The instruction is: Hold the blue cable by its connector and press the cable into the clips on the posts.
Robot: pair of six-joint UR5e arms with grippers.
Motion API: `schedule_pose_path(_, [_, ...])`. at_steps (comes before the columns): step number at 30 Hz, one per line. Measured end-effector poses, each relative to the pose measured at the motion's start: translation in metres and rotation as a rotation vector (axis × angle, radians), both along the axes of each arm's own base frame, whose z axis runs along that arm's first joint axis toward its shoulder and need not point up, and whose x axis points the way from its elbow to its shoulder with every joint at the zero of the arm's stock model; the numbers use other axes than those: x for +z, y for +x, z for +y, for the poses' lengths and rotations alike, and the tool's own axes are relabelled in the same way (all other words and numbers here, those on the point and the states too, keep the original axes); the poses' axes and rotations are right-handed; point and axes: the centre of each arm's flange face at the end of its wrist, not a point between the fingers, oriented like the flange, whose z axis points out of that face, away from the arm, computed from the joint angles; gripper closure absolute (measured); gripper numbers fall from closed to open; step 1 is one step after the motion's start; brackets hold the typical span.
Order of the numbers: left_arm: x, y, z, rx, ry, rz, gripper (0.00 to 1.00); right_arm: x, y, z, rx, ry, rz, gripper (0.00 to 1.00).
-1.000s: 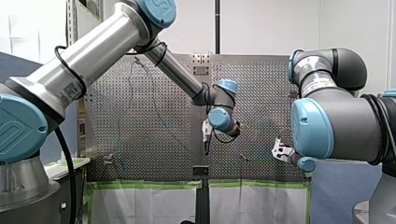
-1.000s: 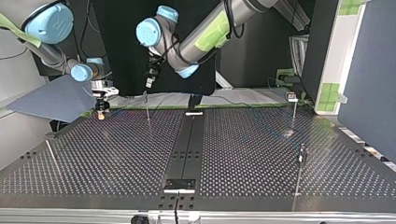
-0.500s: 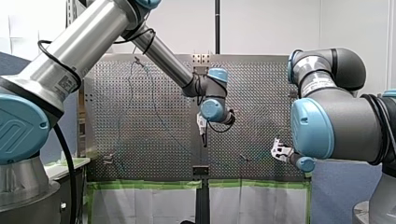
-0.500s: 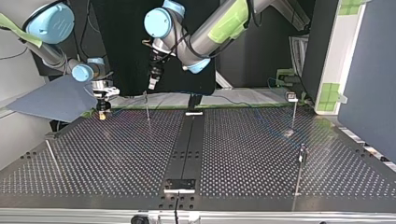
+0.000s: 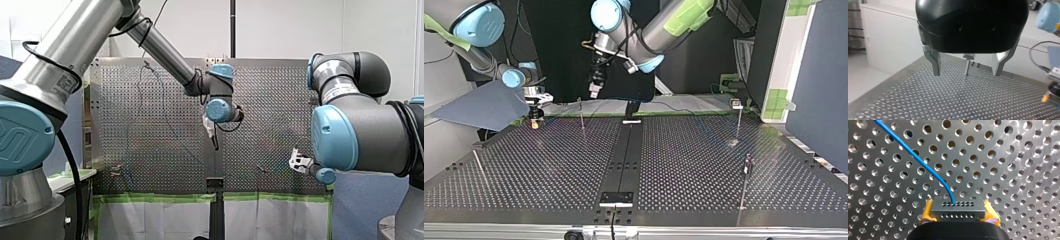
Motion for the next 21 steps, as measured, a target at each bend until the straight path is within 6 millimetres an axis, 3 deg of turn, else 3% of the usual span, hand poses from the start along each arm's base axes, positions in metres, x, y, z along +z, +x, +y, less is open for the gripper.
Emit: schedule_pose_path(21, [0.045,-0.018,0.050,0.043,-0.118,-0.121,0.00,0.000,0.004,0.001,0.007,-0.002,0.000,1.00])
